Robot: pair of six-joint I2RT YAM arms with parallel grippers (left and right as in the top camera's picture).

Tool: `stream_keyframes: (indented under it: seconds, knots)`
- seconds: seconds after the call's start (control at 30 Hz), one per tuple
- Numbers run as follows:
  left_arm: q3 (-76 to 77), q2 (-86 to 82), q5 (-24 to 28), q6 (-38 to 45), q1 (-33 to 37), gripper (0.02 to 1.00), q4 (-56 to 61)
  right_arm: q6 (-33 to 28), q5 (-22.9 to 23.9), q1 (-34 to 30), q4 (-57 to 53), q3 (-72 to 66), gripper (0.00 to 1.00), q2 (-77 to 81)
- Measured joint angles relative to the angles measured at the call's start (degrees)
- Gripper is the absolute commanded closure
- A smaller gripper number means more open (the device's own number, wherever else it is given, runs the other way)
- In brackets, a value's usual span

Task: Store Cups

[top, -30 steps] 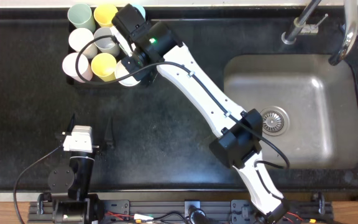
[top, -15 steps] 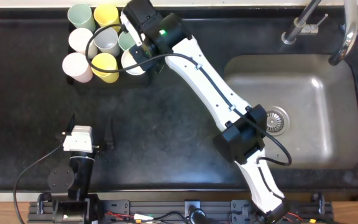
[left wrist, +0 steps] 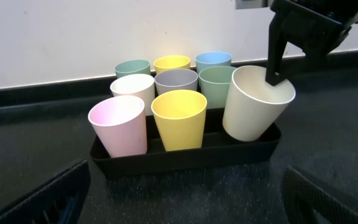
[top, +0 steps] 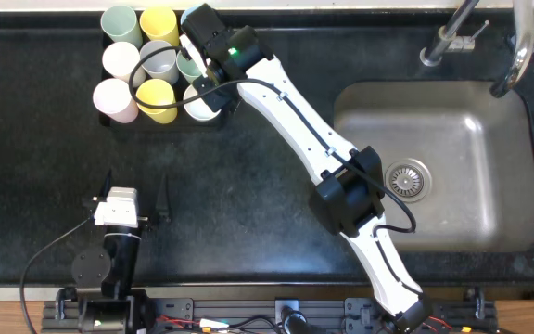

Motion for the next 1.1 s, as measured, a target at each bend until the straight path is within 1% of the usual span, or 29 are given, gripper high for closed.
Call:
stream_keyframes:
  seconds: [1.1]
  knots:
    - [0.0, 0.0, 0.0, 0.0, 0.0, 0.020, 0.0, -1.7, 0.0, 0.0, -0.6, 0.0, 0.958, 2.4]
